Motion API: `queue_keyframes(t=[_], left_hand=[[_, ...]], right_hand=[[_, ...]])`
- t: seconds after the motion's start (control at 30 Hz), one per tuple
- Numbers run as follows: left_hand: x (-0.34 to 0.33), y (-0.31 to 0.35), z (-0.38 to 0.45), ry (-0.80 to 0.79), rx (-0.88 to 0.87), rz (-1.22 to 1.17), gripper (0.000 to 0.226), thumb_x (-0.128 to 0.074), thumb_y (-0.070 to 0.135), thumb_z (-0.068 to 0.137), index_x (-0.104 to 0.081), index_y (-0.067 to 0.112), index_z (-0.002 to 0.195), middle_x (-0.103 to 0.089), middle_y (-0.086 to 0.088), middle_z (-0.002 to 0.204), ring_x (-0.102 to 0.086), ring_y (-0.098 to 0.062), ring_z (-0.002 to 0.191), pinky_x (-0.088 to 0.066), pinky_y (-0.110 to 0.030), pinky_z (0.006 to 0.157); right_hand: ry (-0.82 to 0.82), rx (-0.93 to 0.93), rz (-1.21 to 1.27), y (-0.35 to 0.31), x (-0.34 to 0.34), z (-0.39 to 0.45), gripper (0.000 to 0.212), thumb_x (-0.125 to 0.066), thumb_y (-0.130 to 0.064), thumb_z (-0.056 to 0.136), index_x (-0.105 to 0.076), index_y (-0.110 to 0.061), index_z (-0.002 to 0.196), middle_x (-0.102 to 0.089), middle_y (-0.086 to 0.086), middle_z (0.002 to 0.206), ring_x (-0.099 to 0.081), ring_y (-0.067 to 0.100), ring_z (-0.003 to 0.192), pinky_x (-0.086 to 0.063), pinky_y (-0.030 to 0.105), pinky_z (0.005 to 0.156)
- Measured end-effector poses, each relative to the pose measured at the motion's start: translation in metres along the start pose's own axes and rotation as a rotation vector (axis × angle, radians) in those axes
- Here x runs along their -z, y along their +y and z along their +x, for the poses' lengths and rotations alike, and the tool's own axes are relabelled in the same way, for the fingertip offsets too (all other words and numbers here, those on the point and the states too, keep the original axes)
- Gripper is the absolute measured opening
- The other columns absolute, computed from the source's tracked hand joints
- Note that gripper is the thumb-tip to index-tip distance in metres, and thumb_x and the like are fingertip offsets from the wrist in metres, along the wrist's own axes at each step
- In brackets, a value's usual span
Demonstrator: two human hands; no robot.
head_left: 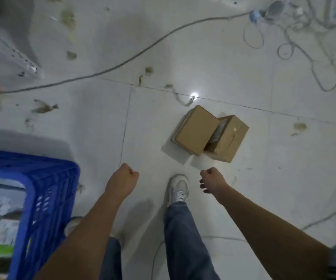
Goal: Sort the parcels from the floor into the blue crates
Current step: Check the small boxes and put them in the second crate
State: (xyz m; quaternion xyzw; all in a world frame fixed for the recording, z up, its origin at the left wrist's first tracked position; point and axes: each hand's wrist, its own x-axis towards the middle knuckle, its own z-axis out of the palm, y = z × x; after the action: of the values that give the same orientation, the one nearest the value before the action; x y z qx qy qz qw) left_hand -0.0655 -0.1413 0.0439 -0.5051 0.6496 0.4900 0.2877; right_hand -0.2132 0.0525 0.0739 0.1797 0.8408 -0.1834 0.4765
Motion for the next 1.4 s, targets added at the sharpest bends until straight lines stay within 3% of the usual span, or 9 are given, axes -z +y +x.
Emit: queue_keyframes(t=[0.27,0.37,0.5,0.67,0.87,1.0,1.1,1.23,1.4], left_hand=[[-0.058,0.074,0.008,-0.046,-0.028,0.368,0.017,-0.043,0.026,0.096,-0.045,0.009,0.096,-0.055,-0.007,0.084,-0.053,-0.022,0.076,-0.039,-0.029,0.066],[-0.071,0.103,0.022,-0.007,-0.052,0.424,0.022,-0.043,0.026,0.096,-0.047,0.008,0.109,-0.060,-0.011,0.101,-0.052,-0.021,0.083,-0.035,-0.027,0.071],[-0.093,0.126,0.055,-0.030,-0.070,0.406,0.043,-0.047,0.028,0.095,-0.040,0.007,0.132,-0.056,-0.013,0.125,-0.056,-0.027,0.105,-0.037,-0.029,0.080],[-0.124,0.138,0.101,-0.087,-0.165,0.442,0.065,-0.055,0.030,0.091,-0.026,0.010,0.145,-0.038,-0.013,0.145,-0.041,-0.028,0.130,-0.036,-0.036,0.102],[-0.155,0.134,0.174,-0.021,-0.205,0.317,0.083,-0.065,0.028,0.084,-0.018,0.008,0.149,-0.028,-0.014,0.151,-0.032,-0.028,0.138,-0.032,-0.040,0.110],[-0.170,0.131,0.203,-0.042,-0.221,0.198,0.077,-0.067,0.030,0.080,-0.029,0.015,0.146,-0.042,-0.010,0.143,-0.046,-0.027,0.128,-0.041,-0.044,0.105],[-0.174,0.132,0.205,-0.006,-0.190,0.080,0.073,-0.071,0.034,0.078,-0.038,0.014,0.140,-0.046,-0.007,0.134,-0.052,-0.024,0.119,-0.045,-0.042,0.102],[-0.160,0.132,0.185,0.015,-0.127,-0.027,0.075,-0.073,0.042,0.076,-0.040,0.013,0.136,-0.048,-0.006,0.131,-0.052,-0.022,0.117,-0.045,-0.035,0.099],[-0.132,0.141,0.136,0.045,-0.055,-0.251,0.049,-0.075,0.030,0.078,-0.042,0.018,0.112,-0.053,0.001,0.109,-0.055,-0.011,0.092,-0.045,-0.012,0.069]], right_hand=[[-0.058,-0.070,0.221,0.022,0.066,0.046,0.022,-0.038,-0.019,0.098,-0.047,-0.002,0.109,-0.053,0.017,0.097,-0.052,0.026,0.079,-0.043,0.032,0.064],[-0.085,-0.054,0.221,0.022,0.078,0.063,0.021,-0.039,-0.020,0.098,-0.048,-0.003,0.106,-0.056,0.015,0.094,-0.053,0.024,0.078,-0.045,0.034,0.069],[-0.141,-0.084,0.320,0.018,0.074,0.094,0.027,-0.039,-0.020,0.098,-0.049,-0.002,0.115,-0.053,0.009,0.089,-0.051,0.022,0.081,-0.046,0.031,0.067],[-0.182,-0.115,0.326,0.006,0.037,0.144,0.051,-0.043,-0.027,0.096,-0.036,-0.006,0.142,-0.046,0.014,0.136,-0.047,0.030,0.124,-0.039,0.044,0.108],[-0.164,-0.175,0.534,-0.002,0.004,0.202,0.065,-0.051,-0.028,0.094,-0.021,-0.006,0.147,-0.038,0.013,0.144,-0.044,0.029,0.126,-0.041,0.040,0.106],[-0.171,-0.144,0.631,-0.001,-0.004,0.229,0.061,-0.053,-0.026,0.093,-0.025,-0.020,0.148,-0.046,0.004,0.137,-0.048,0.021,0.112,-0.042,0.032,0.097],[-0.100,-0.122,0.596,0.000,-0.005,0.232,0.050,-0.054,-0.027,0.092,-0.036,-0.020,0.138,-0.050,0.004,0.124,-0.051,0.020,0.102,-0.044,0.033,0.090],[-0.056,-0.058,0.637,0.000,0.005,0.211,0.023,-0.059,-0.020,0.089,-0.039,-0.012,0.098,-0.048,0.000,0.089,-0.045,0.008,0.074,-0.039,0.022,0.061],[-0.088,-0.061,0.796,-0.009,0.017,0.170,0.031,-0.065,-0.017,0.086,-0.036,-0.018,0.075,-0.045,0.000,0.083,-0.045,0.010,0.074,-0.038,0.024,0.061]])
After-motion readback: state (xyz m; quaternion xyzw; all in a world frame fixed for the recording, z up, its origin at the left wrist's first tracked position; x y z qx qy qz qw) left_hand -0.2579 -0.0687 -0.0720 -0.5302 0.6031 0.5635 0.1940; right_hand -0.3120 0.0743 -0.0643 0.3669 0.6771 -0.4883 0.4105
